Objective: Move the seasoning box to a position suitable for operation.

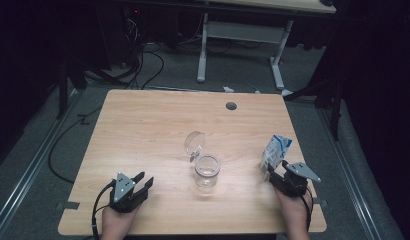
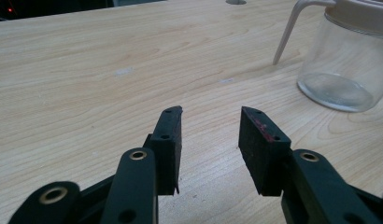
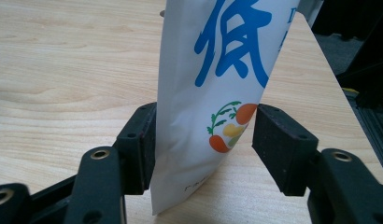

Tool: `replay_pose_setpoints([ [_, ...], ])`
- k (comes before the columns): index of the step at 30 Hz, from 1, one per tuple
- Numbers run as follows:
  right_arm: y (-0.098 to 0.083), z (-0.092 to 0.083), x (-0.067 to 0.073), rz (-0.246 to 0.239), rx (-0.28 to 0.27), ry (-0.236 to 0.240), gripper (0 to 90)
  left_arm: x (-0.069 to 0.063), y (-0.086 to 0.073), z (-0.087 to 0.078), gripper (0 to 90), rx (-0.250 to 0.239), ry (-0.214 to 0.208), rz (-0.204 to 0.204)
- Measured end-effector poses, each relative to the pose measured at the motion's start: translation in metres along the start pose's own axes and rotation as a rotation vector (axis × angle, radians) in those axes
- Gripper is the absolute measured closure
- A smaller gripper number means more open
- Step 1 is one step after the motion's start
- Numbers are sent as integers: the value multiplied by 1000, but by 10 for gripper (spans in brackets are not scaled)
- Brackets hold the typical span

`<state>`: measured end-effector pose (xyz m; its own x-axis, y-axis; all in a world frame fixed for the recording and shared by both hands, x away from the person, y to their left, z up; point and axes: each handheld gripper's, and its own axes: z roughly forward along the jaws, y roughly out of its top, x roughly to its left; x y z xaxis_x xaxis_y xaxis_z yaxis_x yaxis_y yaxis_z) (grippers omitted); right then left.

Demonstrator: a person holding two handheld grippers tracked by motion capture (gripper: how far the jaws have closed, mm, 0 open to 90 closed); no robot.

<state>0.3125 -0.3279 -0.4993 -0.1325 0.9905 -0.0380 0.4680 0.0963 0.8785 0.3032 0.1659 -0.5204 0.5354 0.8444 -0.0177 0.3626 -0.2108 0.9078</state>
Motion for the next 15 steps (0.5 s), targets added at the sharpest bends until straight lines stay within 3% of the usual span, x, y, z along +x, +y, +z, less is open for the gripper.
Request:
replay_pose_setpoints([
  [15, 0, -9, -2, -47, -21, 23, 805, 0, 2, 1, 600, -7, -4, 0],
])
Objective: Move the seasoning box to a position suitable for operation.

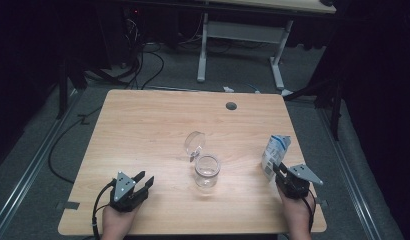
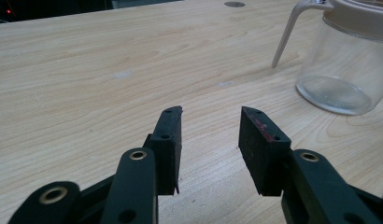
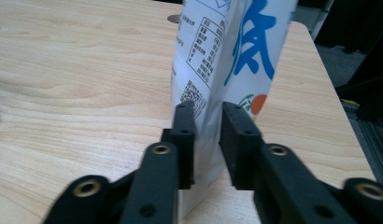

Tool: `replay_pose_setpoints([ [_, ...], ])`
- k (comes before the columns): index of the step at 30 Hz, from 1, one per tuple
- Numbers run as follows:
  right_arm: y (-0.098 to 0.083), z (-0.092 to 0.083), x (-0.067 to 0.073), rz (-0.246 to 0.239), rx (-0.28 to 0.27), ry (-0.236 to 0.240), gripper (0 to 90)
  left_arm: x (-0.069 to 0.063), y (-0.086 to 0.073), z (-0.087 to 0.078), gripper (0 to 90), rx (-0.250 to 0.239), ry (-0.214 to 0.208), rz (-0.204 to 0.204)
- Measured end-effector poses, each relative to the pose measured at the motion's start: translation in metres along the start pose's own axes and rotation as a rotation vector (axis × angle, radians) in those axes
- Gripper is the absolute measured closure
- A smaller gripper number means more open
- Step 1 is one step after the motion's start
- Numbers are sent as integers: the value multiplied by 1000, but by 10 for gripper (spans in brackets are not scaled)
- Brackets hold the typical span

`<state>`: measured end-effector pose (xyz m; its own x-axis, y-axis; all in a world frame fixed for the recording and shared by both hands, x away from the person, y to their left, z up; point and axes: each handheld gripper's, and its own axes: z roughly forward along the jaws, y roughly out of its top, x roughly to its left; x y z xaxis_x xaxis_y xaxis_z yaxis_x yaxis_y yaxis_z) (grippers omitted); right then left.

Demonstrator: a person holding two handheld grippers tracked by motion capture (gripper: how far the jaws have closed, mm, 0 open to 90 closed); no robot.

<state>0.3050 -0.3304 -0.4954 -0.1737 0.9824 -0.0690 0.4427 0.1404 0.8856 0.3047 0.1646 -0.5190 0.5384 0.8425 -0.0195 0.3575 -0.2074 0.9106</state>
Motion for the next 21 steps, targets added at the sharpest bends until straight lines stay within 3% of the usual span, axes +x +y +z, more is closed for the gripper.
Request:
replay_pose_setpoints([
  [9, -4, -9, -10, 13, 2, 0, 870, -2, 3, 6, 599, -2, -16, 7],
  [14, -3, -10, -15, 51, -33, 42, 696, -3, 3, 6, 598, 2, -16, 12],
  [18, 1, -6, -15, 47, -41, 64, 644, -1, 1, 2, 596, -3, -5, 6],
  [21, 4, -3, -13, 31, -38, 53, 615, 1, -2, -3, 594, -6, 3, 1],
])
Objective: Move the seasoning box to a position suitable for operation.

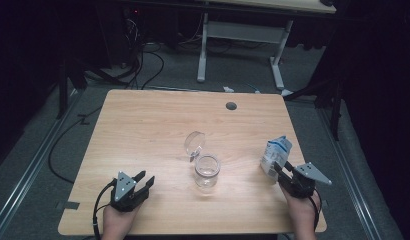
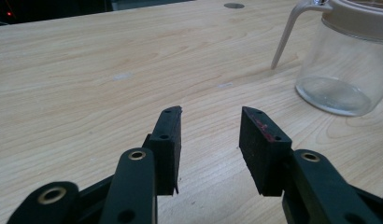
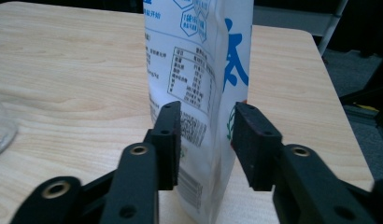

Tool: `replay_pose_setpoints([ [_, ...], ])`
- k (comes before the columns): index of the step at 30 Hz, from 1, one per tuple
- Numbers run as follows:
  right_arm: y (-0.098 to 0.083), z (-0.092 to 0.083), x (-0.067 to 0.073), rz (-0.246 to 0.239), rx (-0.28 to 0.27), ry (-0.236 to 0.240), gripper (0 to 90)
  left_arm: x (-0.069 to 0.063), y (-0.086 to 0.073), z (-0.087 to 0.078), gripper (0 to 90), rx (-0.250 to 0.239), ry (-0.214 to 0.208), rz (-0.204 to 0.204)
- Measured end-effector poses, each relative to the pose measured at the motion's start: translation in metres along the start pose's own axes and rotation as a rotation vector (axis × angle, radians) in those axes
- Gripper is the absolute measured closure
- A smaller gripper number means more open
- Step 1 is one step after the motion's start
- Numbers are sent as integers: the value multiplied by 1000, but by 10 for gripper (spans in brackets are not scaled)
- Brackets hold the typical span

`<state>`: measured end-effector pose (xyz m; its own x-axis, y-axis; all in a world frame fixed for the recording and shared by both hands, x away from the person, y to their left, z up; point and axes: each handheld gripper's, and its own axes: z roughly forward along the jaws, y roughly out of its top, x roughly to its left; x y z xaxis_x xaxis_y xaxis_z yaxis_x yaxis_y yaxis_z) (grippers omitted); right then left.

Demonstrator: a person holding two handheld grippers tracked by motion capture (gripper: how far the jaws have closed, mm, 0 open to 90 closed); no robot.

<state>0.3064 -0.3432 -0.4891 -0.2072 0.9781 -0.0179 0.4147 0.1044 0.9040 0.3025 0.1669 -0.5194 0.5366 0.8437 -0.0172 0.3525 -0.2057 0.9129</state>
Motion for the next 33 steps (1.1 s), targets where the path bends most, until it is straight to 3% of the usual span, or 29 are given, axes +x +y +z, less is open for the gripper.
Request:
replay_pose_setpoints([
  [7, 5, 9, -4, 9, 5, 37, 643, 4, -4, -7, 591, -3, 19, -12],
  [16, 7, 11, -3, -7, 3, 47, 850, 6, -6, -11, 589, -4, 28, -19],
  [25, 7, 10, -5, 13, 7, 84, 889, 4, -6, -10, 578, -9, 20, -12],
  [33, 8, 7, -2, 12, 23, 78, 892, 0, -4, -5, 529, -16, -20, 3],
])
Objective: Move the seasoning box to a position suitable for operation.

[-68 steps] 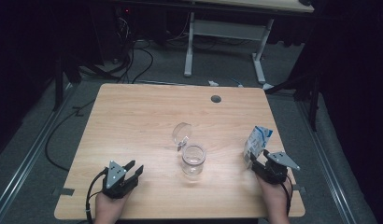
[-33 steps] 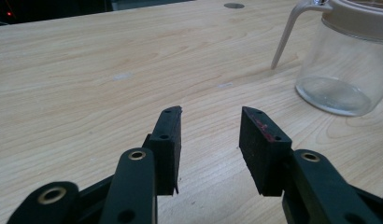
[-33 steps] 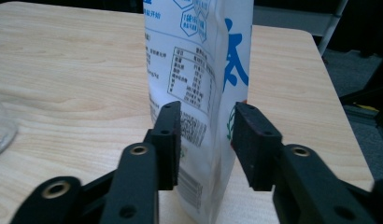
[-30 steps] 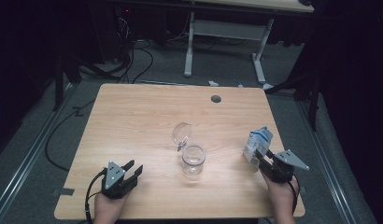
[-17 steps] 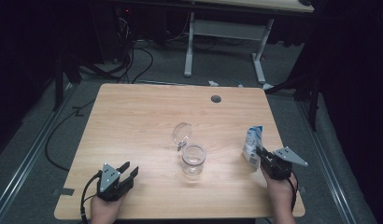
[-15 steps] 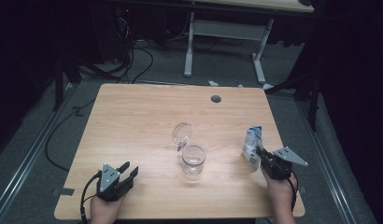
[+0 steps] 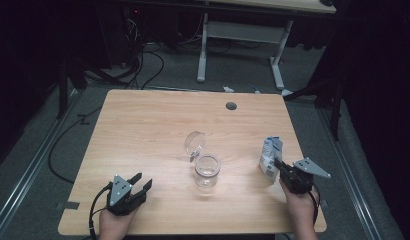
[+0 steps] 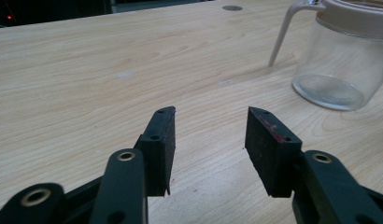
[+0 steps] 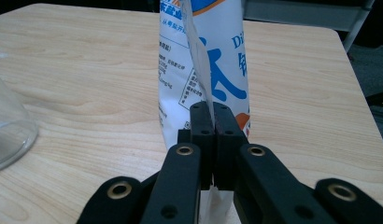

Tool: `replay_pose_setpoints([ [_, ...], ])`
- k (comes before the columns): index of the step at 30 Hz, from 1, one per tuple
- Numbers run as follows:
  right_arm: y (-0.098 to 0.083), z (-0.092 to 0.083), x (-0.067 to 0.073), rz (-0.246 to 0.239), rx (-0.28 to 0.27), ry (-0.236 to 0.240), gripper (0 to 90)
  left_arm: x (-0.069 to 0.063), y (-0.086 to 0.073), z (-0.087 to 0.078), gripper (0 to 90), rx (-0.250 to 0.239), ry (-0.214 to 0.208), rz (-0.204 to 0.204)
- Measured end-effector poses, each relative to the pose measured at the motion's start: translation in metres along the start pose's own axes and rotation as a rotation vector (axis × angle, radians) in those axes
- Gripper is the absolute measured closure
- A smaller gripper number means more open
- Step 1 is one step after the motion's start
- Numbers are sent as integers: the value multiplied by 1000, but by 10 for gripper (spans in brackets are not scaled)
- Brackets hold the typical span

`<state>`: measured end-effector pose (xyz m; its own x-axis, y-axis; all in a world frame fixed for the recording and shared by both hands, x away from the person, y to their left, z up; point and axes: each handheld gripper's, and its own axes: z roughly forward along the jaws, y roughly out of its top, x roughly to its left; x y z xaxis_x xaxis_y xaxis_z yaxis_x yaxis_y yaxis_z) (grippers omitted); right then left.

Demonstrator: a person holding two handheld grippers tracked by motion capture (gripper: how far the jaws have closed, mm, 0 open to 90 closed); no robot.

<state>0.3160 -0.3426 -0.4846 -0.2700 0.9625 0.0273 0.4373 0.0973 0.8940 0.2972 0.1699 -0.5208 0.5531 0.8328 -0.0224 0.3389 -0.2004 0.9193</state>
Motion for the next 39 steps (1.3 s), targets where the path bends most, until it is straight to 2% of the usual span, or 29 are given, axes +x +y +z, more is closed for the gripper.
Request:
replay_pose_setpoints([
  [2, 1, 0, 1, -13, 6, 6, 893, -1, 2, 3, 515, -5, -29, -18],
  [4, 4, 1, 3, -22, 14, 1, 894, -2, 6, 8, 513, 2, -79, -24],
  [7, 6, 2, 6, -11, 26, 16, 894, -5, 7, 11, 496, 8, -121, 22],
  [10, 10, 1, 12, -27, 53, 16, 895, -6, 3, 11, 491, 0, -160, 21],
  [14, 17, -1, 16, -20, 91, 33, 895, -5, 2, 9, 486, -11, -177, 4],
  [17, 22, -2, 15, 3, 117, 36, 896, -6, 2, 8, 486, -22, -173, 18],
  [19, 26, -3, 14, 9, 136, 42, 896, -4, 2, 6, 486, -30, -183, 1],
  [25, 36, -10, 20, -10, 200, 55, 896, -3, 2, 8, 489, -31, -194, -15],
  [31, 46, -9, 28, -45, 254, 97, 896, -4, 1, 8, 489, -44, -184, -8],
  [39, 60, -3, 38, -75, 346, 110, 896, -6, -1, 8, 489, -46, -176, -3],
])
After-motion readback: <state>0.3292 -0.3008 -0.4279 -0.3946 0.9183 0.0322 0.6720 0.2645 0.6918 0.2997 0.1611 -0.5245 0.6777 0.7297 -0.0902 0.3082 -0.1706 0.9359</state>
